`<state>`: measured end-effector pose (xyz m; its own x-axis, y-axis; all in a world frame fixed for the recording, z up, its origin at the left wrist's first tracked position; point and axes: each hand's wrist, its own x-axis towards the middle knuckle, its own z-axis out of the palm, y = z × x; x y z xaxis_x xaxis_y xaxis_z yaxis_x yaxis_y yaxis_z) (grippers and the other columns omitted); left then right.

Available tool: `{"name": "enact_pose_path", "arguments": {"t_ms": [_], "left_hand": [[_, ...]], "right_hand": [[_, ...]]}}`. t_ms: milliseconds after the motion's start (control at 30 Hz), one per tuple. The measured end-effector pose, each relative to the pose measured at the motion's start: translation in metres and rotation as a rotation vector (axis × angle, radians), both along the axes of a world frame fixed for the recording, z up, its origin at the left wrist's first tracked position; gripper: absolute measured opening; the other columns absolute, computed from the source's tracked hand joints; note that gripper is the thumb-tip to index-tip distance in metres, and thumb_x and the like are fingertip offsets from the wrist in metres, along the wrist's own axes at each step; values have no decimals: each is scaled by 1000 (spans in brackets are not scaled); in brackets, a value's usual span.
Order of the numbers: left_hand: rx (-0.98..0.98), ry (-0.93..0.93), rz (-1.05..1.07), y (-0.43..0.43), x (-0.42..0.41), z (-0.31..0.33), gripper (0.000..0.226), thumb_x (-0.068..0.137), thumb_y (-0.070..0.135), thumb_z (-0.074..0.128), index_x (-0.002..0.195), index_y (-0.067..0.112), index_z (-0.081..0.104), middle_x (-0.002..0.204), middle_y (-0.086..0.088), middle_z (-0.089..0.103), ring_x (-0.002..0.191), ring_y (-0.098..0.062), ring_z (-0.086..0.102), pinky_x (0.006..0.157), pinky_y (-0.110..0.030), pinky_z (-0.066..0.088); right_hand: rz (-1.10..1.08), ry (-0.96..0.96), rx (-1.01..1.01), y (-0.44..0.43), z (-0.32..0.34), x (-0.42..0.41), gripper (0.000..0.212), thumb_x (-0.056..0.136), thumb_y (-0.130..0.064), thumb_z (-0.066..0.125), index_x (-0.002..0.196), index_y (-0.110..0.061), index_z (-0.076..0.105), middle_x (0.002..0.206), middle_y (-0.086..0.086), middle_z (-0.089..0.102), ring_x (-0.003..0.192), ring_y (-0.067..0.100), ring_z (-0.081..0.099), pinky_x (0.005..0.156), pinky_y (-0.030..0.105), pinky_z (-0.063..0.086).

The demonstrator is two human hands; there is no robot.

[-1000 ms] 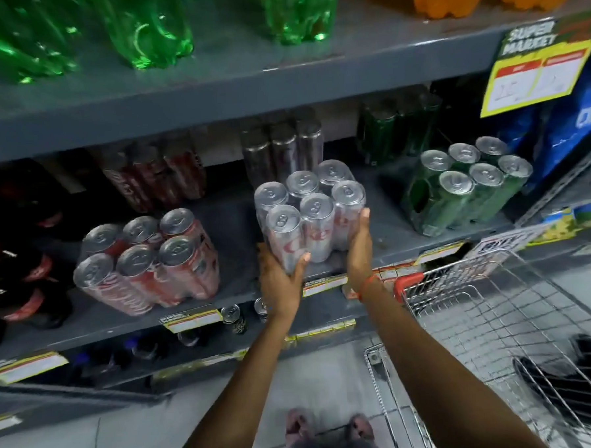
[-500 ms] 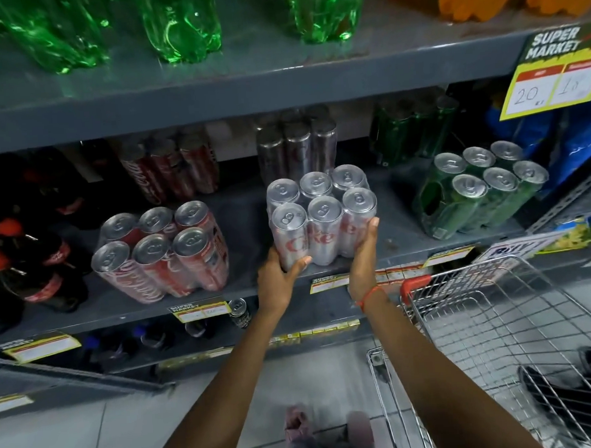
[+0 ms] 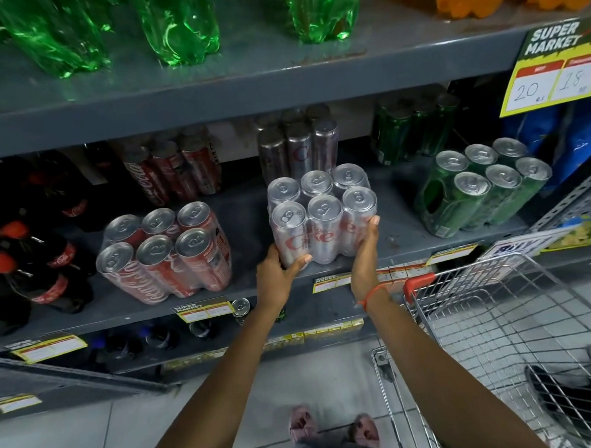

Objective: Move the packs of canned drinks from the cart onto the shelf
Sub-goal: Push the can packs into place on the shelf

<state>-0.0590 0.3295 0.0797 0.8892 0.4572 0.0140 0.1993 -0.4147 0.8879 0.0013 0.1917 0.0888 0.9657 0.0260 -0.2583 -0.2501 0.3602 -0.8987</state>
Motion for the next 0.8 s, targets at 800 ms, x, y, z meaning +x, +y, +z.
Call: {"name": "enact_pose_path", "arguments": {"t_ms": [800], "left_hand": [[36,148,52,-19,-8,21,61,80,34,70,127,3,48,125,-15,64,115,-29,60,85,-22,44]], "right_hand": [[114,8,-77,-19,15,1,67,101,-58,28,150,-14,45,152,9,49,142,24,48,120,46,37]]}}
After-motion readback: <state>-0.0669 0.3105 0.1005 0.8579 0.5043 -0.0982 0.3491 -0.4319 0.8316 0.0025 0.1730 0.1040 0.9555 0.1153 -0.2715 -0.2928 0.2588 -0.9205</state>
